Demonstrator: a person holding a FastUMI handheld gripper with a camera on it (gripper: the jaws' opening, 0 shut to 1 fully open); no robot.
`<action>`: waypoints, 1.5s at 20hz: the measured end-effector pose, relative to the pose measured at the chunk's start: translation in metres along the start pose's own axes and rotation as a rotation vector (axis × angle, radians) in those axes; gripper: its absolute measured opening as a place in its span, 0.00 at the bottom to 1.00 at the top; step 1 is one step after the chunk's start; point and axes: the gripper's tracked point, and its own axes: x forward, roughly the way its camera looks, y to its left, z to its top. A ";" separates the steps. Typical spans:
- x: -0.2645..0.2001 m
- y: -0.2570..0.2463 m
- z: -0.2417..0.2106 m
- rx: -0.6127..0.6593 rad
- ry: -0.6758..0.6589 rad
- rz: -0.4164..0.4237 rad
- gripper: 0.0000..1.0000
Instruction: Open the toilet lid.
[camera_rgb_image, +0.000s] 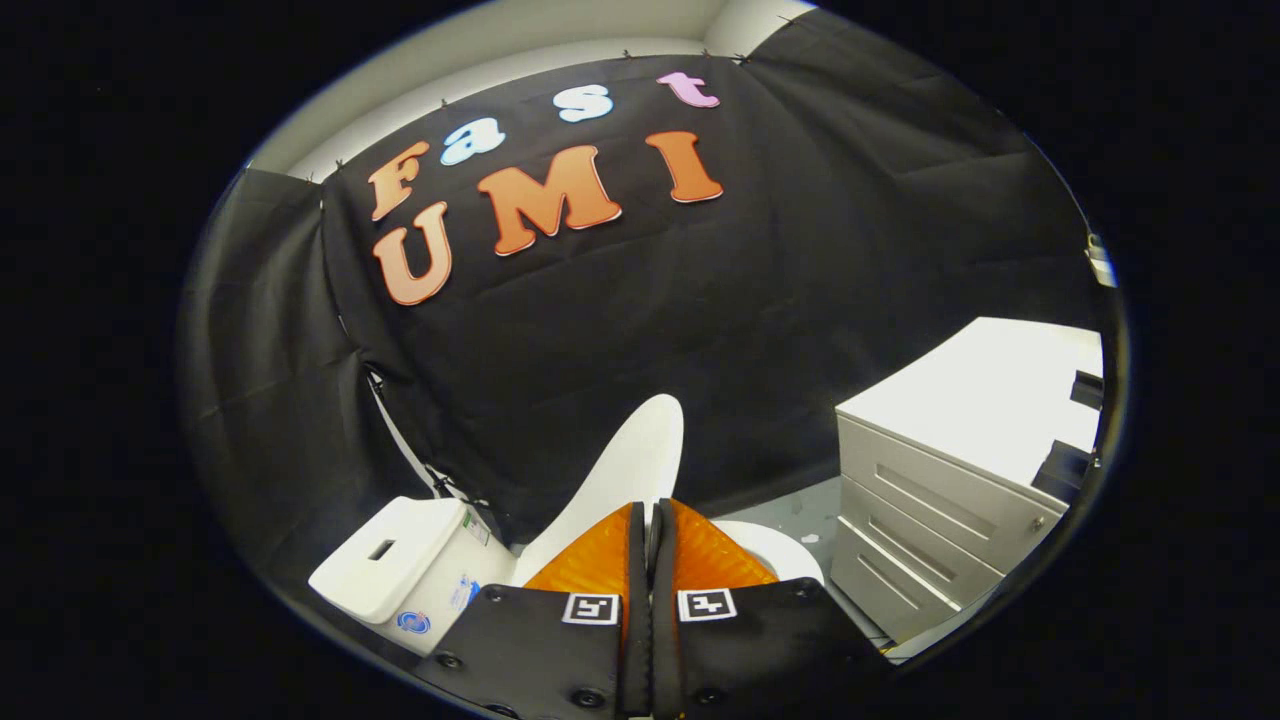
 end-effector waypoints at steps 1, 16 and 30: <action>0.002 0.009 0.003 -0.010 0.005 0.002 0.08; -0.004 0.141 0.040 -0.181 -0.011 0.085 0.08; -0.014 0.315 0.024 -0.319 0.010 0.280 0.08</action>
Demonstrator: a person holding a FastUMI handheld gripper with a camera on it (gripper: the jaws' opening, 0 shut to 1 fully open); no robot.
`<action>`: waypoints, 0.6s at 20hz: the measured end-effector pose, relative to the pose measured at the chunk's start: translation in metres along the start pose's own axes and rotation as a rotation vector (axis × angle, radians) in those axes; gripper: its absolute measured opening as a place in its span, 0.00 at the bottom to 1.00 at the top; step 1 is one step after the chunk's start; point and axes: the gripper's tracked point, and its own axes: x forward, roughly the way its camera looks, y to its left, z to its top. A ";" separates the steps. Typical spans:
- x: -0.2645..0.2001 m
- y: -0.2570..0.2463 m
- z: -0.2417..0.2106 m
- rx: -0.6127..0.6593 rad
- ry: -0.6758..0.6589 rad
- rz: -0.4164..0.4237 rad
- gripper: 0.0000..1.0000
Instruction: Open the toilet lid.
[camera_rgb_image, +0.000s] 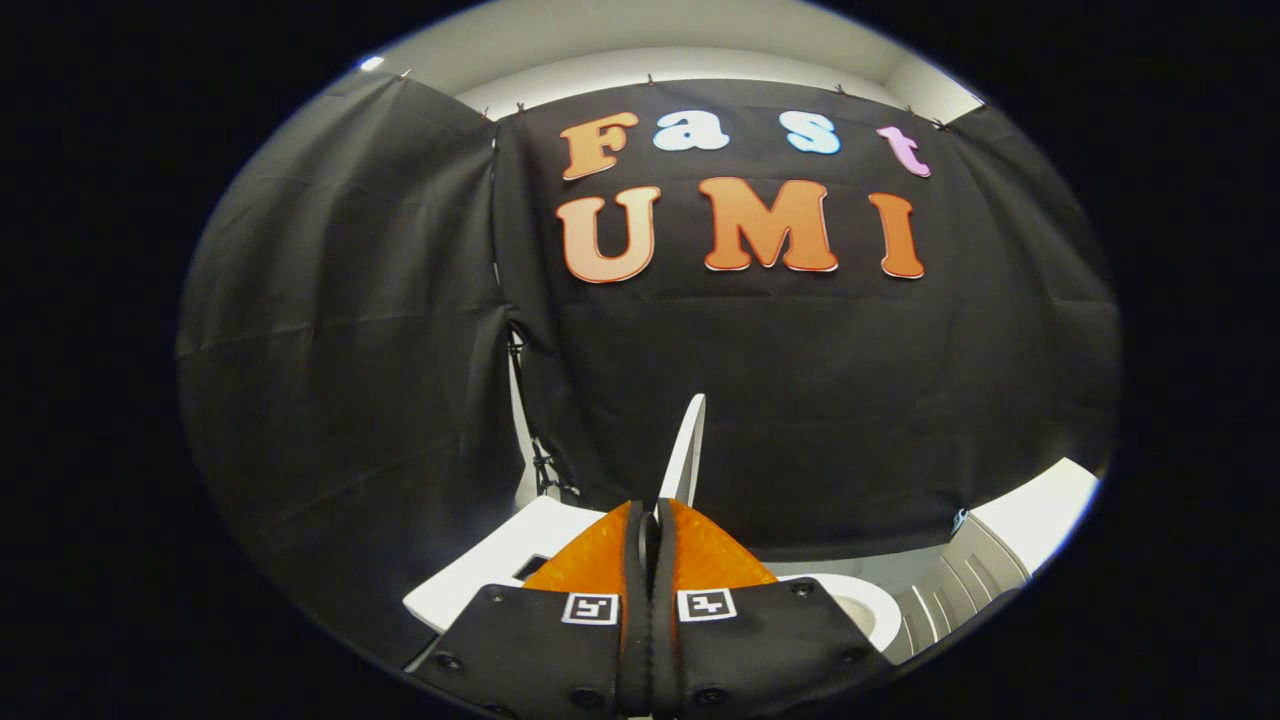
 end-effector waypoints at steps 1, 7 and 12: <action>0.003 0.009 0.000 -0.011 0.000 0.008 0.08; 0.013 0.053 -0.004 -0.018 0.010 0.038 0.08; 0.024 0.095 -0.009 -0.074 0.021 0.079 0.09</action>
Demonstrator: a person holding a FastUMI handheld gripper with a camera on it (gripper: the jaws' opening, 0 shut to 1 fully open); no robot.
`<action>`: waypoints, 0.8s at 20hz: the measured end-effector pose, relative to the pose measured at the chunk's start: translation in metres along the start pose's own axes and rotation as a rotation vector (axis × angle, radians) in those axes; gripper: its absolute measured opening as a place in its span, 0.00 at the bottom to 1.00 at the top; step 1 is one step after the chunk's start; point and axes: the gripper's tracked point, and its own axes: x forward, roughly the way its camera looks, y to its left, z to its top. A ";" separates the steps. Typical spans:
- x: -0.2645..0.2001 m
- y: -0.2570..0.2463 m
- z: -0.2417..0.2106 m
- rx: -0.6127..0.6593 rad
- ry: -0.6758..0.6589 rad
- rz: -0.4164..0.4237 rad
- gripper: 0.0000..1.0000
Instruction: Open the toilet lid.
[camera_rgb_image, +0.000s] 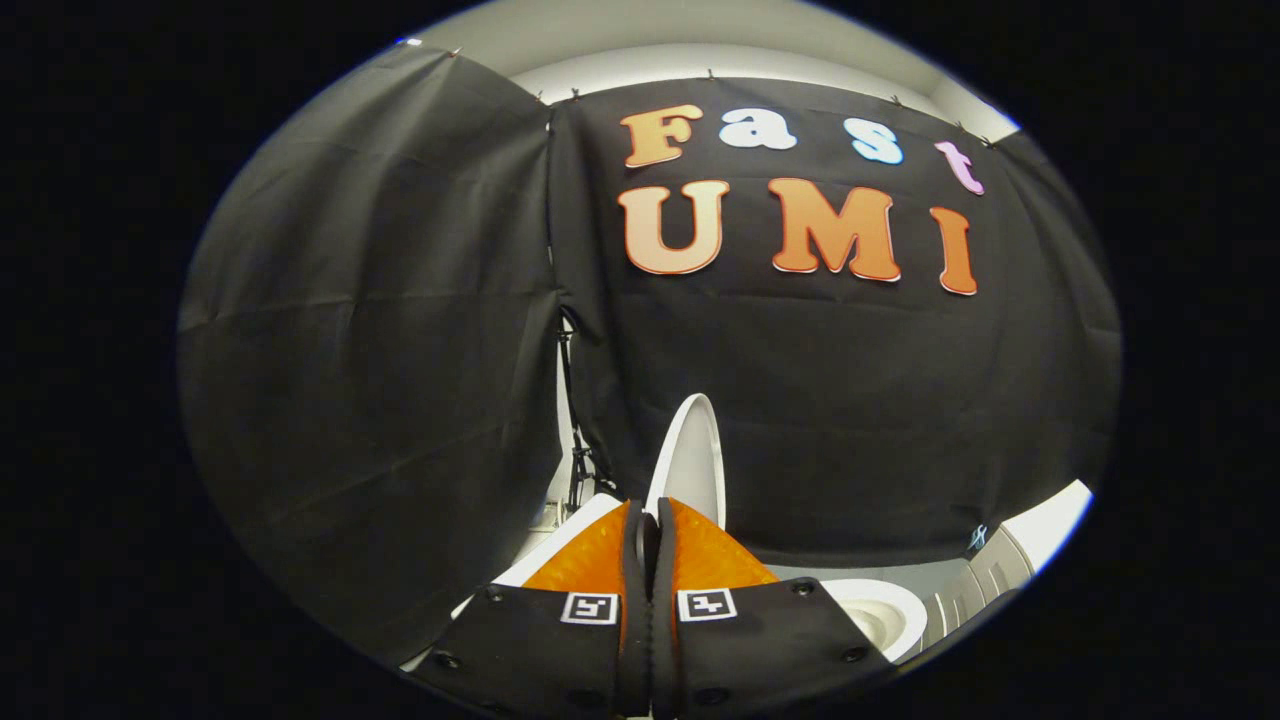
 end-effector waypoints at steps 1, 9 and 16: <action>0.002 0.006 -0.002 -0.009 0.001 0.001 0.08; 0.017 0.053 -0.012 -0.078 0.017 0.037 0.09; 0.010 0.046 -0.015 -0.166 0.004 -0.014 0.19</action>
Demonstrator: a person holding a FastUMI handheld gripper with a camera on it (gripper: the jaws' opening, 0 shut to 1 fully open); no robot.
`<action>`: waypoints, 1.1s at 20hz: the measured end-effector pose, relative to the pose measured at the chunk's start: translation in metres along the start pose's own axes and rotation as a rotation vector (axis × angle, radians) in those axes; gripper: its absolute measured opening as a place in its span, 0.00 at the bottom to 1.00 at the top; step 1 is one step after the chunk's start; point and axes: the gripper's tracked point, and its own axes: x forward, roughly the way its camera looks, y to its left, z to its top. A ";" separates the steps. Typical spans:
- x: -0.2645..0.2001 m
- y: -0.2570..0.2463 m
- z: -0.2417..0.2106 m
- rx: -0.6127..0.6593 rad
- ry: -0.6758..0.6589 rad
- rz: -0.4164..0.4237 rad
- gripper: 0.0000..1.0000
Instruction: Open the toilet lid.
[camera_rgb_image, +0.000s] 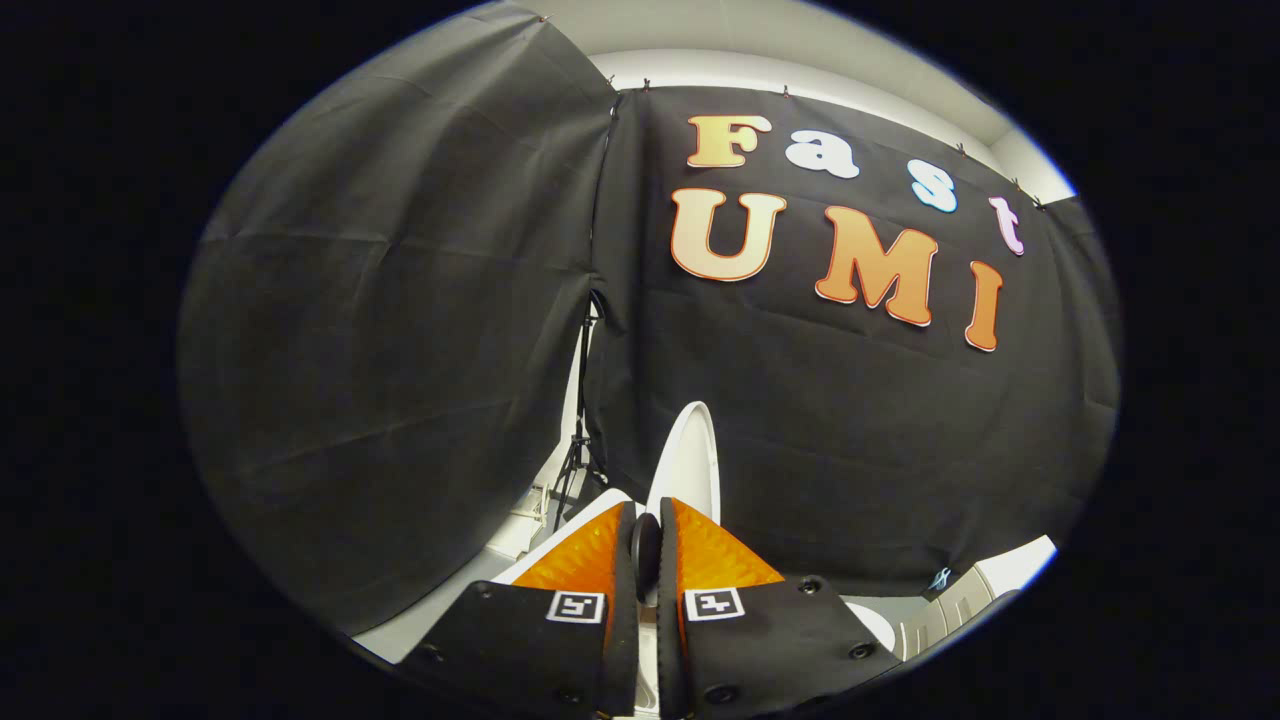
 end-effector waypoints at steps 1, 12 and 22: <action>-0.002 0.000 -0.001 0.009 0.006 0.014 0.21; -0.037 -0.066 0.066 0.127 -0.169 0.038 0.97; -0.096 -0.264 0.074 0.161 -0.275 -0.083 0.97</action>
